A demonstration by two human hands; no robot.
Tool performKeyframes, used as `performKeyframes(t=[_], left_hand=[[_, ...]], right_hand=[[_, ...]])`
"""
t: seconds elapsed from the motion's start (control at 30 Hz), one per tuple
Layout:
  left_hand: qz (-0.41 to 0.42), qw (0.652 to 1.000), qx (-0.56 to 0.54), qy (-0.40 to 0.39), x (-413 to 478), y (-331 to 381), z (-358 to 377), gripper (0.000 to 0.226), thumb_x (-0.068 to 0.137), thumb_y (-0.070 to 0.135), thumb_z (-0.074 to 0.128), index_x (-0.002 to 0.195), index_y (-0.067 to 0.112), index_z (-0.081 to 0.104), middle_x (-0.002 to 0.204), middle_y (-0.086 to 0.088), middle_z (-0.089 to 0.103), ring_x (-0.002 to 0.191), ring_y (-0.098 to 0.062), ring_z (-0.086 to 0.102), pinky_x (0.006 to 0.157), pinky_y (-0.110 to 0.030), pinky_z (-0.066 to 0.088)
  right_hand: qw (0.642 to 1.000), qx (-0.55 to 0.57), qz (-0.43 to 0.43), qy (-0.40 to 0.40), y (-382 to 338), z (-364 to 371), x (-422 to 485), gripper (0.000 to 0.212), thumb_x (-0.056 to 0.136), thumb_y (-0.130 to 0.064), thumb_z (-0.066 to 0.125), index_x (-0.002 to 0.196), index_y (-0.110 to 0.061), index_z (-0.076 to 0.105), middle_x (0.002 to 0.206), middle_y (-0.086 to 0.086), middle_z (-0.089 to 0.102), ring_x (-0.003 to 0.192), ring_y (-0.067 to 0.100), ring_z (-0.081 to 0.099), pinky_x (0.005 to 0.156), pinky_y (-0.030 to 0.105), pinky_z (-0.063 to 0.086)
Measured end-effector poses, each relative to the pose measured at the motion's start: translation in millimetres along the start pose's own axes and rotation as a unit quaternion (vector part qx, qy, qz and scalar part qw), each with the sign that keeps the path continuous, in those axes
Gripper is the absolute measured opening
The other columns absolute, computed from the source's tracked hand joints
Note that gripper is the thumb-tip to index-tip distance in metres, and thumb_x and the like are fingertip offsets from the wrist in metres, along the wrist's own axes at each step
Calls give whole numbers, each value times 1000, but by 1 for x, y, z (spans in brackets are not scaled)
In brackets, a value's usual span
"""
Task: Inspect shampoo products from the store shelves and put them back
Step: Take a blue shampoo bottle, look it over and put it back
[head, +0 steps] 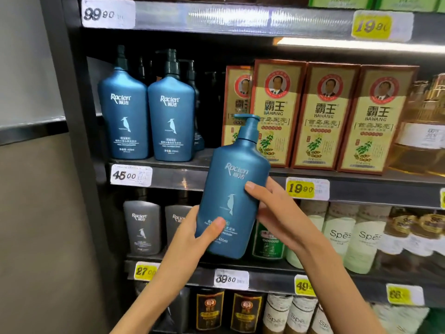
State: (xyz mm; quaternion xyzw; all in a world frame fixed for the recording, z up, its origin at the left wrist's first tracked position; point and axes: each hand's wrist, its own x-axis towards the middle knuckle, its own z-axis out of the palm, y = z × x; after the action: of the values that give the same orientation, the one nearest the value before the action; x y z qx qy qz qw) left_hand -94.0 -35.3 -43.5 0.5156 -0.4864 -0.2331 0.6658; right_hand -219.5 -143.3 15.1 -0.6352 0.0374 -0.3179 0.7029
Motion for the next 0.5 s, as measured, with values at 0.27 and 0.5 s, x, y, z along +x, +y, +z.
performKeyframes(t=[0.27, 0.5], left_hand=[[88, 966, 231, 76, -16, 5, 19, 66, 71, 62, 56, 122, 49, 17, 121, 14, 29, 113, 1, 41, 91, -13, 38], [139, 957, 243, 79, -15, -1, 36, 83, 77, 35, 70, 143, 23, 21, 132, 5, 29, 125, -8, 38, 102, -21, 38]], right_hand=[[997, 24, -25, 67, 6, 10, 0, 50, 78, -12, 69, 125, -8, 53, 109, 3, 69, 101, 16, 65, 88, 31, 55], [995, 35, -1, 90, 8, 14, -2, 62, 76, -28, 72, 129, -5, 50, 118, 10, 65, 103, 17, 64, 91, 29, 53]])
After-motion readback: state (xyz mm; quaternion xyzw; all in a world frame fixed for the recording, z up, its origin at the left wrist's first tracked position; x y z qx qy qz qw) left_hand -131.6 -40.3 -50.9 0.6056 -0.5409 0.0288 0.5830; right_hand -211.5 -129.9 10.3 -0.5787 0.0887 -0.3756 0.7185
